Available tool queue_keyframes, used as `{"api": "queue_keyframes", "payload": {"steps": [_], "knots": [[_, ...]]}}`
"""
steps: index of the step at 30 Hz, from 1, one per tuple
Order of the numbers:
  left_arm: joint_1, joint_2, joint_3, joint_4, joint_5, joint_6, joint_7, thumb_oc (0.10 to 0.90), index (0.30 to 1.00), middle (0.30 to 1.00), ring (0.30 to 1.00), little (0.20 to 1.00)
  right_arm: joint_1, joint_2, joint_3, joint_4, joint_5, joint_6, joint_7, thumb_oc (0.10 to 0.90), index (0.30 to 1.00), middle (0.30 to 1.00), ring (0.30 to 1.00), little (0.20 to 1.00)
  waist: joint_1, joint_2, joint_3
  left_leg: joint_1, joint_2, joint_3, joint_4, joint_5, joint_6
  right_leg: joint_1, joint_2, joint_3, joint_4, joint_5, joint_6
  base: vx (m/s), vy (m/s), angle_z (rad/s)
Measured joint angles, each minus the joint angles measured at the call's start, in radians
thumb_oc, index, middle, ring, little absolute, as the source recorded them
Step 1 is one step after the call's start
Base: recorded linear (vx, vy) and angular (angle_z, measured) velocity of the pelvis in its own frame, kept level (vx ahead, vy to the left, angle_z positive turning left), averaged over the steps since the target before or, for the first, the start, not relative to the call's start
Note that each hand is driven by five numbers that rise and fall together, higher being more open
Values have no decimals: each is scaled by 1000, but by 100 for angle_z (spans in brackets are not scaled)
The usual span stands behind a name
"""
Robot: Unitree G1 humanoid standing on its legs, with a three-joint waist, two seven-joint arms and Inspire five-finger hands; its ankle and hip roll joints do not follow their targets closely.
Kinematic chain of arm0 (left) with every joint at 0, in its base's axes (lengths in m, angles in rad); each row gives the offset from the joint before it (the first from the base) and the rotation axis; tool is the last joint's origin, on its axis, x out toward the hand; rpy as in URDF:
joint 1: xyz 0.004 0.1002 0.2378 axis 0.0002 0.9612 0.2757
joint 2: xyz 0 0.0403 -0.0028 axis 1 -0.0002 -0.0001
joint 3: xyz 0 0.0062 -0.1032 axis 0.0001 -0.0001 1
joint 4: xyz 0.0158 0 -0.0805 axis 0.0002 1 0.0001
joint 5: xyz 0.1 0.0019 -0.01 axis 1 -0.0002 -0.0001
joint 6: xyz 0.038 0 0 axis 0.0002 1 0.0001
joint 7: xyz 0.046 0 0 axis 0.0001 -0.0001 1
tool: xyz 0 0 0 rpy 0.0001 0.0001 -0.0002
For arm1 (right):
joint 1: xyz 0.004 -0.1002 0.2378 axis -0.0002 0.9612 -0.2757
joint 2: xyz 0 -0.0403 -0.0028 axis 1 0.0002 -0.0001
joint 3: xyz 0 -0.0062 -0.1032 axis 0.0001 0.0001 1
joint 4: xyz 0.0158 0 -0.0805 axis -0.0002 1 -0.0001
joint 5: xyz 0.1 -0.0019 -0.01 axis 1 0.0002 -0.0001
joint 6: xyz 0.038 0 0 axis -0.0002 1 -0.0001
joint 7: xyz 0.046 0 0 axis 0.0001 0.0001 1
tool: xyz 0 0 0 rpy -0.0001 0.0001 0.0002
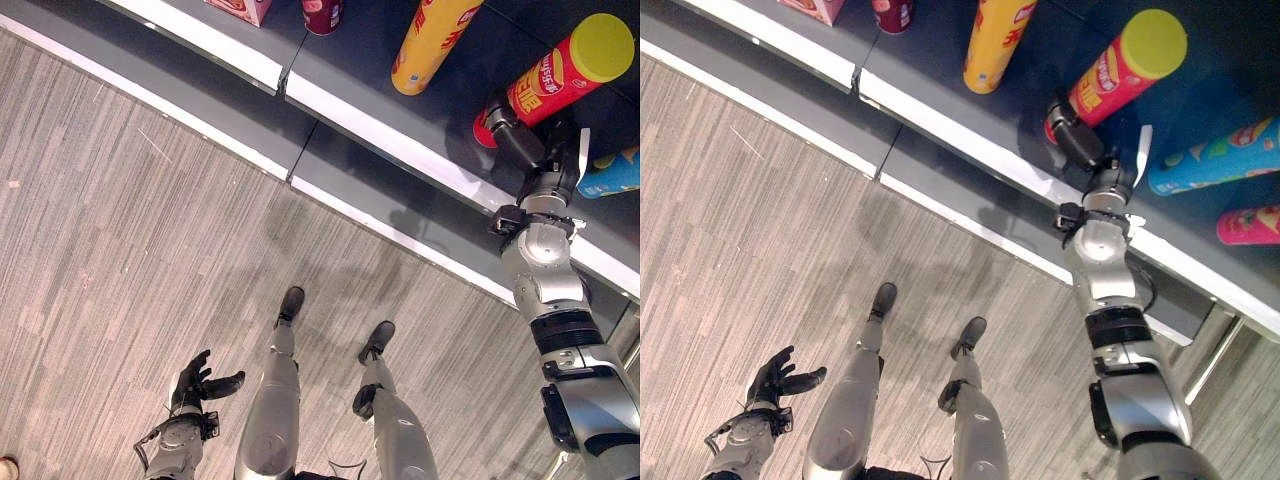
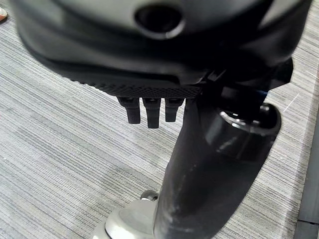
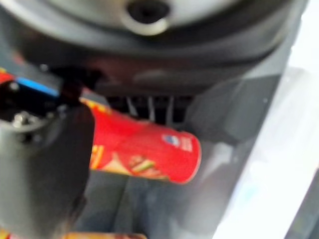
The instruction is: Put the goods on the table back onto the shelves and tidy them up.
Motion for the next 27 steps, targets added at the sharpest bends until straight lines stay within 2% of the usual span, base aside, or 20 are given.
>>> {"api": "queue_keyframes", "payload": {"steps": [11, 13, 15, 20, 21, 23, 27], "knots": [[-2, -1, 2, 12, 2, 0, 0, 800, 900, 900, 900, 900, 31, -30, -22, -22, -136, 12, -58, 800, 900, 900, 900, 900, -10, 1, 0, 8, 0, 0, -2, 0, 0, 8, 0, 0, 0, 0, 0, -1, 1, 0], [-4, -8, 3, 34, 3, 1, 1, 800, 900, 900, 900, 900, 138, -28, -84, -175, -185, 8, -84, 800, 900, 900, 900, 900, -13, 7, 0, 8, -2, -1, -5, 0, 0, 8, -2, -2, 0, -1, 2, -14, 14, 3], [-4, -18, 16, 35, 6, 2, 2, 800, 900, 900, 900, 900, 210, 23, -142, -260, -212, 2, -91, 800, 900, 900, 900, 900, -24, 7, 0, 8, -2, -1, -5, 0, 0, 8, -2, -2, 0, -2, 2, 0, 0, 0], [-5, -31, 19, 35, 11, 3, 3, 800, 900, 900, 900, 900, 331, 106, -160, -358, -216, -2, -88, 800, 900, 900, 900, 900, -49, 7, 0, 8, -1, -1, -5, 0, 0, 9, -1, -1, 0, -2, 2, 0, 0, 0], [-5, -40, 19, 35, 12, 4, 3, 800, 900, 900, 900, 900, 389, 156, -147, -402, -216, -2, -79, 800, 900, 900, 900, 900, -65, 7, 0, 8, 0, 0, -5, 0, 0, 8, -1, -1, 0, -2, 2, -9, 23, -5], [-8, -46, 19, 32, 12, 3, 3, 800, 900, 900, 900, 900, 413, 157, -138, -406, -217, -1, -60, 800, 900, 900, 900, 900, -72, 7, 0, 8, 1, 2, -6, 0, 0, 6, 0, 1, 0, -2, 3, -10, 34, -3], [-9, -69, 50, 33, 12, 15, 5, 800, 900, 900, 900, 900, 532, 212, -133, -516, -251, -6, -21, 800, 900, 900, 900, 900, -104, 5, 0, 8, 1, 3, -10, 0, 0, 4, -1, 3, 0, -4, 5, -1, 5, 1]]}}
